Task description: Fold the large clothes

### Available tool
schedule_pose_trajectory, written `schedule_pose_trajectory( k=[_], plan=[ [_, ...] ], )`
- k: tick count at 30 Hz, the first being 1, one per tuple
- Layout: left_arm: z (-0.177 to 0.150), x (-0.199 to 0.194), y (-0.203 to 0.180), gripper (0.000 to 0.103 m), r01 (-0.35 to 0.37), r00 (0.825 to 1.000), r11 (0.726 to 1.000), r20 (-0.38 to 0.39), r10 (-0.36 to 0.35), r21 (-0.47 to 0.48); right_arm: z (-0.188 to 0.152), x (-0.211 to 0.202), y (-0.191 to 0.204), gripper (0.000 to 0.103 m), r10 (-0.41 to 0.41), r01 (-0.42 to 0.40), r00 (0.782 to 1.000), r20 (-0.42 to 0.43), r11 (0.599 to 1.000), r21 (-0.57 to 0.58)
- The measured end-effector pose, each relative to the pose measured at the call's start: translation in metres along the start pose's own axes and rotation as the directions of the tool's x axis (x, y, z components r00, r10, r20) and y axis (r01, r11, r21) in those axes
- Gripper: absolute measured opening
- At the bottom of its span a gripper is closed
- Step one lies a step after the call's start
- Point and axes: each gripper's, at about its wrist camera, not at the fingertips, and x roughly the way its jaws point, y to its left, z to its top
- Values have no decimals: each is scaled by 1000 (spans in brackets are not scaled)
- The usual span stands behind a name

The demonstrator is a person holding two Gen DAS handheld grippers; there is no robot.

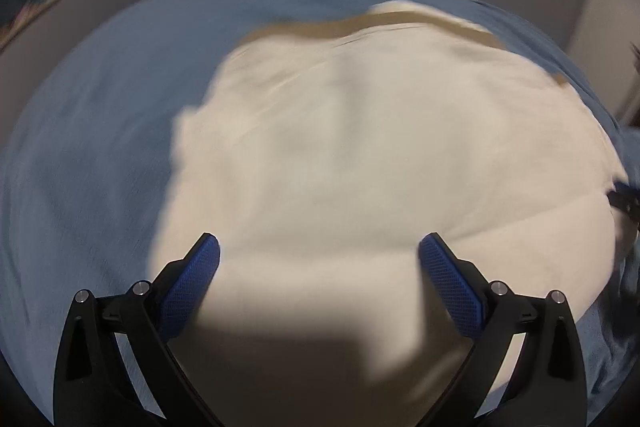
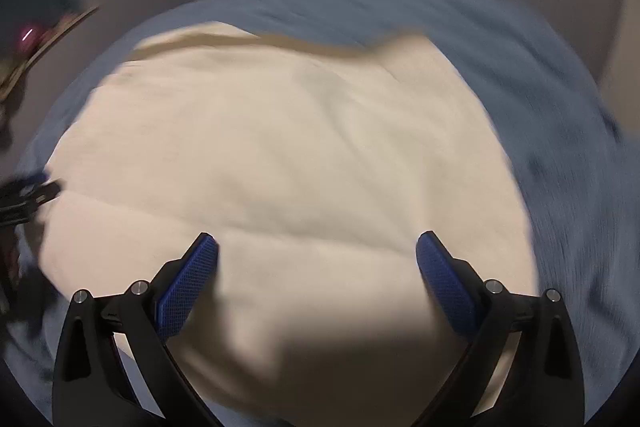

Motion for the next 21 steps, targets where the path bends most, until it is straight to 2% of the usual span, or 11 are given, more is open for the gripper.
schedule_pose_trajectory(
  k=[3, 6, 9, 11, 13, 15, 17, 21],
  plan=[
    [-10, -21, 22, 96, -79, 997, 996, 3, 79, -37, -6, -14, -30, 95, -87, 88, 996, -21, 990, 109],
    [-15, -58, 23, 96, -79, 995, 996, 65, 81, -36, -6, -48, -32, 95, -84, 80, 996, 16, 981, 178],
    [-33, -108, 5, 96, -43, 988, 999, 148, 46, -24, -14, -88, -5, 95, -91, 80, 993, 76, 988, 129],
    [-43, -127, -15, 96, -28, 983, 1000, 179, 26, 7, -27, -111, 14, 95, -64, 53, 992, 112, 994, 100],
    [-66, -146, -37, 96, -14, 979, 999, 202, 4, 46, -48, -129, 38, 95, -52, 43, 989, 136, 997, 63],
    [-94, -158, -55, 96, -9, 978, 998, 209, -6, 70, -72, -137, 63, 95, -47, 46, 989, 142, 999, 16],
    [-107, -156, -71, 96, 0, 978, 996, 207, -18, 85, -93, -142, 80, 95, -46, 48, 989, 142, 999, -7],
    [-140, -155, -85, 96, -5, 982, 999, 187, -4, 51, -137, -146, 106, 95, -78, 86, 985, 157, 995, -42]
  ],
)
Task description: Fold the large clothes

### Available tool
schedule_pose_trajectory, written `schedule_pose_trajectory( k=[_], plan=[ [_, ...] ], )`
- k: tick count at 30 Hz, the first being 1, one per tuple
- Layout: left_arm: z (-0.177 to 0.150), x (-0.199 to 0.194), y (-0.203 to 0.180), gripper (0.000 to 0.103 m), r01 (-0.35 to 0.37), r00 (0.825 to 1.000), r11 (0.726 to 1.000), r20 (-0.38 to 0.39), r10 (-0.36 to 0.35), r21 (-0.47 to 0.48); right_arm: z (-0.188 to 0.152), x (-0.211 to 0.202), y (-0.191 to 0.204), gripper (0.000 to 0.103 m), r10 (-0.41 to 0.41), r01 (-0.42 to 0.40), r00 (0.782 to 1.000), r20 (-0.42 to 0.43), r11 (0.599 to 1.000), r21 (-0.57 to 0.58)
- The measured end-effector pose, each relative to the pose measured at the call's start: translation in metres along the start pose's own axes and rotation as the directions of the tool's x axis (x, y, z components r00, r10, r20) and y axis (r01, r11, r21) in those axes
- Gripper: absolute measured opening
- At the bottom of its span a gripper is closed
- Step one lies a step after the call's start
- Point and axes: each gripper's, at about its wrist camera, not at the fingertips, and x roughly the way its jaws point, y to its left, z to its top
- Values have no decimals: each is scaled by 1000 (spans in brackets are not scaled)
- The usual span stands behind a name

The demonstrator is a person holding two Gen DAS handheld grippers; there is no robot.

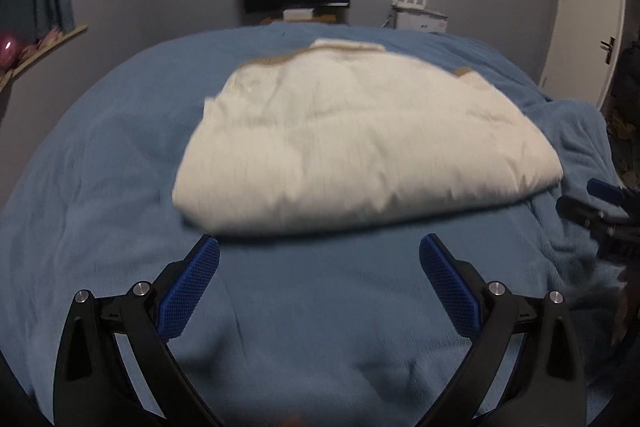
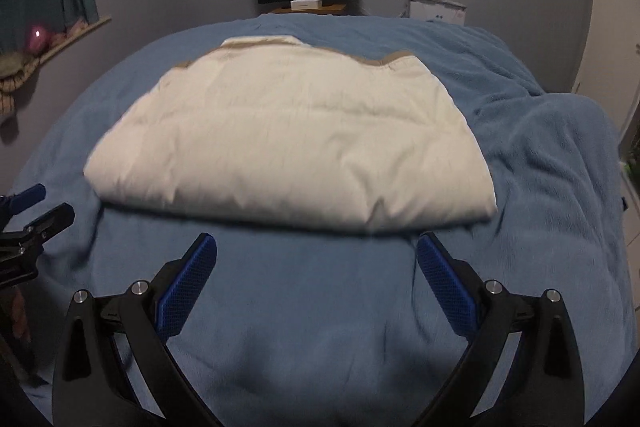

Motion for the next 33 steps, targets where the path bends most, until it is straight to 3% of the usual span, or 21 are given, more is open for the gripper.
schedule_pose_trajectory(
  k=[3, 5, 10, 20, 33],
  plan=[
    [-20, 4, -4, 96, 7, 1000, 1000, 1, -8, 20, -23, -1, 10, 95, -31, 31, 999, 18, 999, -31],
    [-31, 5, -9, 96, -70, 997, 996, 29, 69, 59, -38, -2, 16, 95, -44, 46, 999, 33, 998, -54],
    [-35, 10, -11, 96, -49, 998, 998, 28, 48, 40, -58, 17, 22, 95, -104, 107, 994, 35, 989, -104],
    [-44, 0, -19, 96, -38, 998, 996, 56, 33, 85, -65, 22, -6, 95, -67, 67, 998, 18, 998, 19],
    [-46, 1, -19, 96, -48, 998, 994, 46, 43, 94, -67, 21, -12, 95, -70, 70, 997, 12, 997, 30]
  ],
)
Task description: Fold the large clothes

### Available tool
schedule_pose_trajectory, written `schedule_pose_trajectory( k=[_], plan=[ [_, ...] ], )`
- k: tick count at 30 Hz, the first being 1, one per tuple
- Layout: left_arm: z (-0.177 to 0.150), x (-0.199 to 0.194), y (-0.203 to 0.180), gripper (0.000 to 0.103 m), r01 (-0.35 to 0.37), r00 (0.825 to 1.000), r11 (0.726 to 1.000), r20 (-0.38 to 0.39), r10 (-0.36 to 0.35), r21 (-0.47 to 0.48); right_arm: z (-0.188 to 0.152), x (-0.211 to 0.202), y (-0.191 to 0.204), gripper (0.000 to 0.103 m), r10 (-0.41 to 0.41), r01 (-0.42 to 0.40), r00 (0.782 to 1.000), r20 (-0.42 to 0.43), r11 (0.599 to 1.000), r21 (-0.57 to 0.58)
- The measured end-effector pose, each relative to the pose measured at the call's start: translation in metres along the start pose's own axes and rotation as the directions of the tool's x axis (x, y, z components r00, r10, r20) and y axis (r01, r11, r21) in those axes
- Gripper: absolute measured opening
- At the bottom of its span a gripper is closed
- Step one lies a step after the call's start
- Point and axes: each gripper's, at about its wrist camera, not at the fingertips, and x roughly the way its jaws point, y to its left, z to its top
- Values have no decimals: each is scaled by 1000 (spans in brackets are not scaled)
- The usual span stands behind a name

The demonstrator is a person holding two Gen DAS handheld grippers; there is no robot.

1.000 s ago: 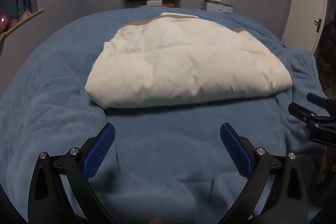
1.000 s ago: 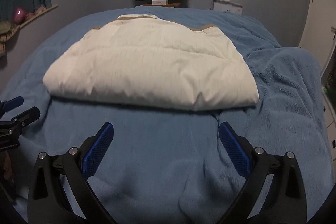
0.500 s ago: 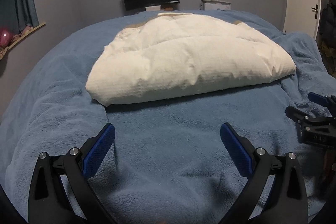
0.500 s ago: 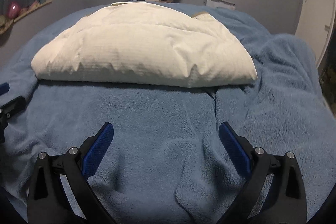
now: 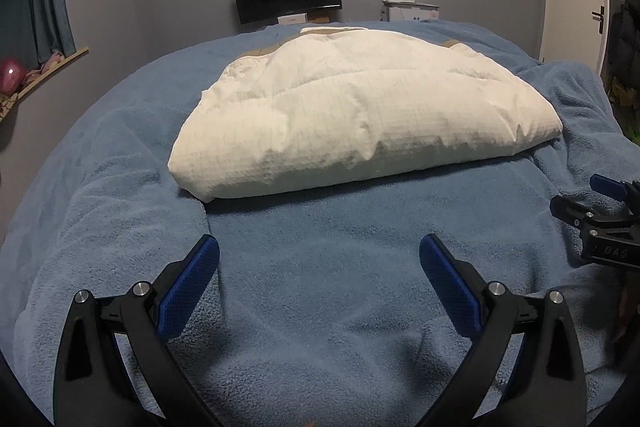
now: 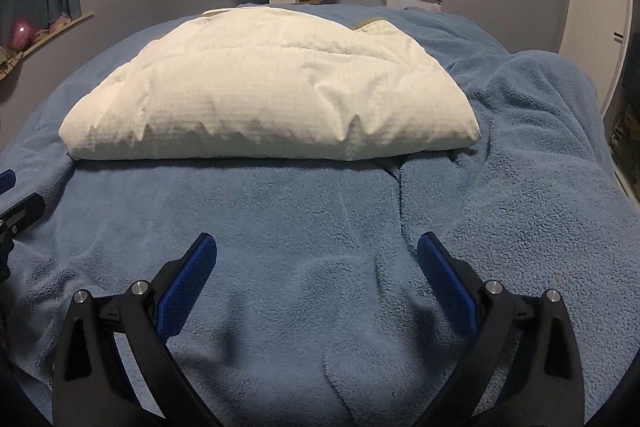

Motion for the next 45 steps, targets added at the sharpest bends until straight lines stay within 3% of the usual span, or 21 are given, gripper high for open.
schedule_pose_trajectory(
  k=[45],
  plan=[
    [-1, 2, -1, 96, 9, 1000, 1000, -8, -9, 1, -2, 3, 0, 95, -14, 14, 1000, -13, 999, -29]
  ],
)
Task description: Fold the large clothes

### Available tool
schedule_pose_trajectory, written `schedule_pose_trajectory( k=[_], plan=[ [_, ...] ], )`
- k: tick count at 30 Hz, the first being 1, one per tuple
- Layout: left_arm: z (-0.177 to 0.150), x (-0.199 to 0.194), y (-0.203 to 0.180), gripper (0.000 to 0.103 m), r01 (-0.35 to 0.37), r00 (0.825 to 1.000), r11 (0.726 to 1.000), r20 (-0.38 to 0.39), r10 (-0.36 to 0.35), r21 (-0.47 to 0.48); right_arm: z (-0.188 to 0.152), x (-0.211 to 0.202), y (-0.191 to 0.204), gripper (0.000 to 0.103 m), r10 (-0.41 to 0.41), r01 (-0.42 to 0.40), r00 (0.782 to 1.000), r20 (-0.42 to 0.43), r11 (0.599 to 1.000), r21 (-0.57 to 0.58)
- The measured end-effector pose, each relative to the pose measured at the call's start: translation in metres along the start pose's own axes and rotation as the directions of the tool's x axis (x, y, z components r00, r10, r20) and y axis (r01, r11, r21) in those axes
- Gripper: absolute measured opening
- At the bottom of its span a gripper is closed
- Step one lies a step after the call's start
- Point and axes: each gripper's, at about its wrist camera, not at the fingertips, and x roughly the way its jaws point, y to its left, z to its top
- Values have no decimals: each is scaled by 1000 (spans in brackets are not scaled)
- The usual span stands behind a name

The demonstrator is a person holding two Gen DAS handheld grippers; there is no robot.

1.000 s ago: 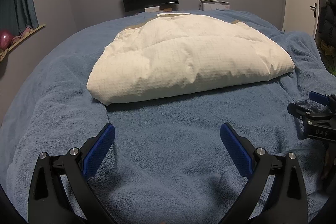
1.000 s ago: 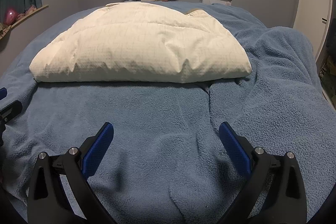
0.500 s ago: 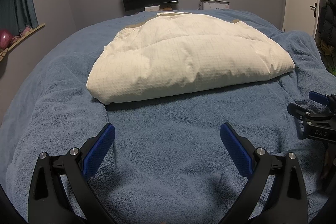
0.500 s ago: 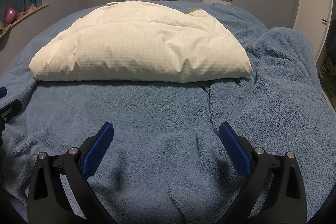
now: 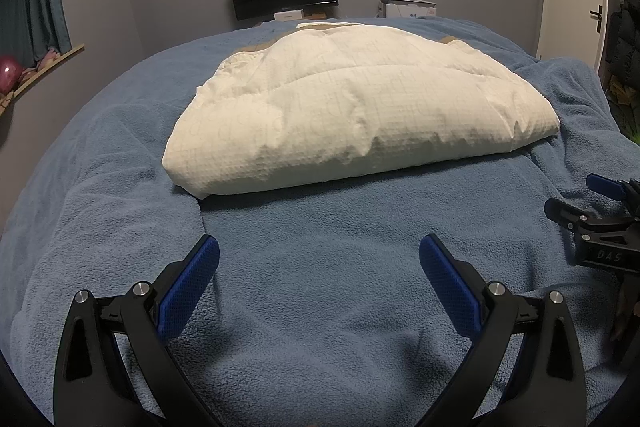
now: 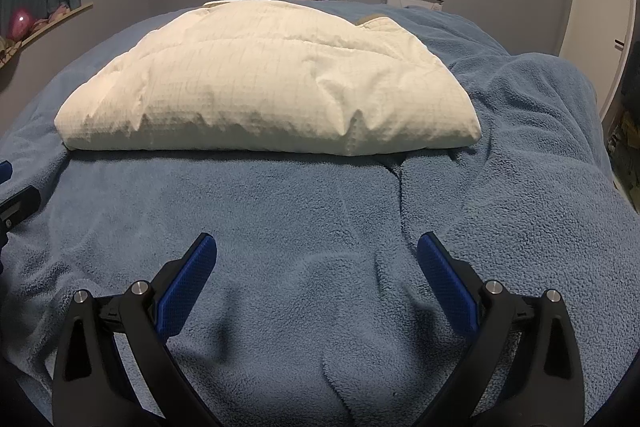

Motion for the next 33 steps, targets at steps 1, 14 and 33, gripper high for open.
schedule_pose_trajectory(
  k=[1, 14, 33],
  plan=[
    [0, 0, 0, 96, 0, 1000, 1000, 0, 0, 0, 0, 0, 0, 95, 0, 0, 1000, 0, 1000, 0],
    [0, -1, 0, 96, 1, 1000, 1000, 0, -1, 0, 0, 0, 2, 95, -3, 3, 1000, -3, 1000, -4],
    [1, 2, 4, 96, 19, 1000, 1000, -14, -19, -6, 1, 0, 2, 95, -7, 7, 1000, 0, 1000, -2]
  ],
)
